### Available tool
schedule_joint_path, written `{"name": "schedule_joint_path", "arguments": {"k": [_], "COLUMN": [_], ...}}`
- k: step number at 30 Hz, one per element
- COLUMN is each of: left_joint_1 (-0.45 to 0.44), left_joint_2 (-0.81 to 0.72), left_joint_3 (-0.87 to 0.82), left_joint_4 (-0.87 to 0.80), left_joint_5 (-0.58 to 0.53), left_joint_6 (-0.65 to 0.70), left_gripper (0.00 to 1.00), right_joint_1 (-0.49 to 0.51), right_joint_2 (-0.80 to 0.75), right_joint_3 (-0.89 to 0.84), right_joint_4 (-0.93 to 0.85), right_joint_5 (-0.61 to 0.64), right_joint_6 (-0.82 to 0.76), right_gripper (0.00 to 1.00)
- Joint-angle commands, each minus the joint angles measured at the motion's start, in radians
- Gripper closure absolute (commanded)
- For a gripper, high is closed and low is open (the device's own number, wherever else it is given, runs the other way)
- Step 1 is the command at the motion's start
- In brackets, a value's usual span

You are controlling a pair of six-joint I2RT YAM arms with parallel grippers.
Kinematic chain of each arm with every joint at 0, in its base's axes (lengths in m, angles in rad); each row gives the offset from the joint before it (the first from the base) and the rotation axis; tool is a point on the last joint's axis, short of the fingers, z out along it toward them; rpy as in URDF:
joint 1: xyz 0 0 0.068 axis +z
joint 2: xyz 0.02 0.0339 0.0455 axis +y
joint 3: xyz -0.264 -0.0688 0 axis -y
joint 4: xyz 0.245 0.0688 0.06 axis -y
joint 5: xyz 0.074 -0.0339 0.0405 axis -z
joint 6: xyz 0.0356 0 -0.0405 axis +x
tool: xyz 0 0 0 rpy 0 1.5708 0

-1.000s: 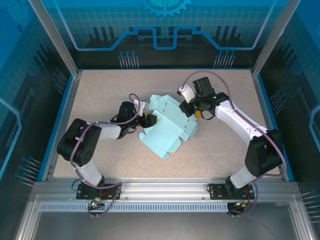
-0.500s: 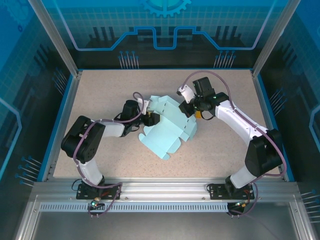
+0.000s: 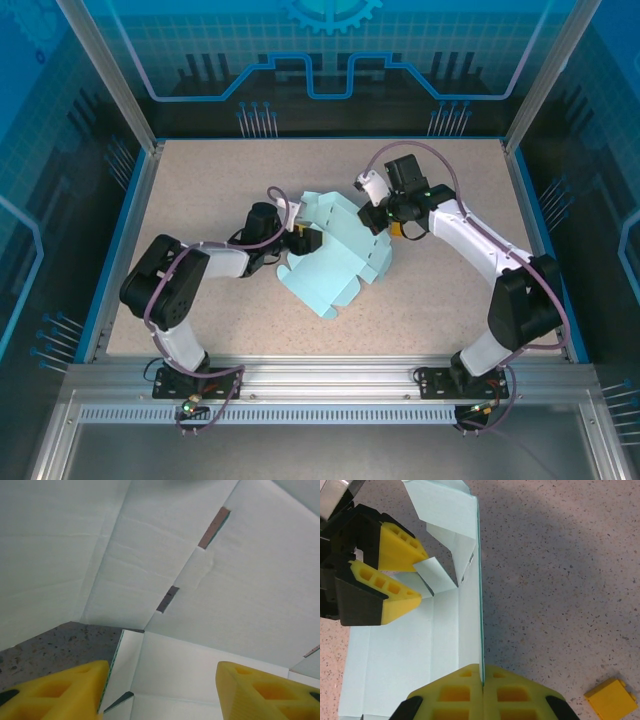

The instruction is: Fold the paper box

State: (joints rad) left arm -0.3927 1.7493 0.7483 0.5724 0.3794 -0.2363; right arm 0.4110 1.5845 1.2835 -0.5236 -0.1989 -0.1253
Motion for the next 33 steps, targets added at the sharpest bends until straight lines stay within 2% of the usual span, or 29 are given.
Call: {"name": "schedule_joint_path", "arguments": {"k": [1, 6, 21, 33], "left_joint_1": [-0.014, -0.027, -0.089, -0.094], "left_joint_2": [-0.024, 0.004, 0.113, 0.091], "left_joint_3": [-0.013, -0.011, -0.031, -0.018], "left_joint_4": [0.056, 0.093, 0.249, 0.192], "left_joint_5": [0.052, 0.084, 0.081, 0.062], "left_joint_6": [-0.006, -0.018, -0.087, -0.04], "left_gripper": [0.4, 0.41, 0.42, 0.41], "right_joint_1": [-0.015, -0.019, -0.019, -0.02], "right_joint_2": [0.011, 0.018, 0.038, 0.026], "right_joint_3": [0.034, 0.036, 0.034, 0.022], "right_joint_4": [0.0, 0.009, 0.047, 0.061], "right_joint_5": [-0.009, -0.02, -0.042, -0.011], "right_joint_6": [0.028, 0.048, 0.089, 0.074], "right_gripper": [1.0, 1.0, 1.0, 1.0]}}
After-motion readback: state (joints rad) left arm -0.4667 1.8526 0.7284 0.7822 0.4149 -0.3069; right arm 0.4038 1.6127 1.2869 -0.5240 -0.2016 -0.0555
